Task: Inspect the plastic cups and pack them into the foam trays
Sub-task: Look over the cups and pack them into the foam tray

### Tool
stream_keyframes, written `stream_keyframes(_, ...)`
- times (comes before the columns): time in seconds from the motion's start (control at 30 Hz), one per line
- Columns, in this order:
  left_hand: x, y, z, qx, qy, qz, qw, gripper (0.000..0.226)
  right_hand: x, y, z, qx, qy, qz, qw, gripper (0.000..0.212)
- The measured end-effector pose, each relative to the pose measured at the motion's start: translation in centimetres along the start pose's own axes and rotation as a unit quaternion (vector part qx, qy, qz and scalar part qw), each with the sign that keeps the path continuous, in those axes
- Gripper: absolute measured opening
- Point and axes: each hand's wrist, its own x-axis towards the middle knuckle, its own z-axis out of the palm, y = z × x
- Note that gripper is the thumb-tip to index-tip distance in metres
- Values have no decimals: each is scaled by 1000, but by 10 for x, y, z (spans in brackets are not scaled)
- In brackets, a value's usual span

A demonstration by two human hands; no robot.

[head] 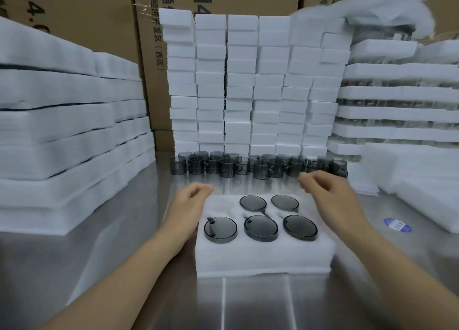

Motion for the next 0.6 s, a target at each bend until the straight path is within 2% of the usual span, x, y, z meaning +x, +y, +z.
stream_keyframes(0.07, 2, -1, 1, 9, 38, -11, 999, 23, 5, 29, -5, -93, 15, 18, 995, 22)
stream_keyframes(0.13, 2, -2, 2, 22, 46, -14, 999, 25, 10, 55, -6, -175, -11, 45, 983, 16)
stream_keyframes(0.23, 1, -2, 4, 22, 45, -9, 999, 26, 27, 72, -3, -210, -20, 59, 976, 20)
stream_keyframes(0.37, -1, 4, 6, 25, 44, -9, 999, 24, 52, 82, 2, -265, -36, 71, 961, 12)
stream_keyframes(0.5, -2, 11, 7, -2, 43, -30, 999, 24, 84, 96, 0, -319, 34, 110, 941, 43)
stream_keyframes(0.6, 1, 13, 10, -15, 52, -28, 998, 25, 105, 108, 0, -350, 43, 153, 923, 48)
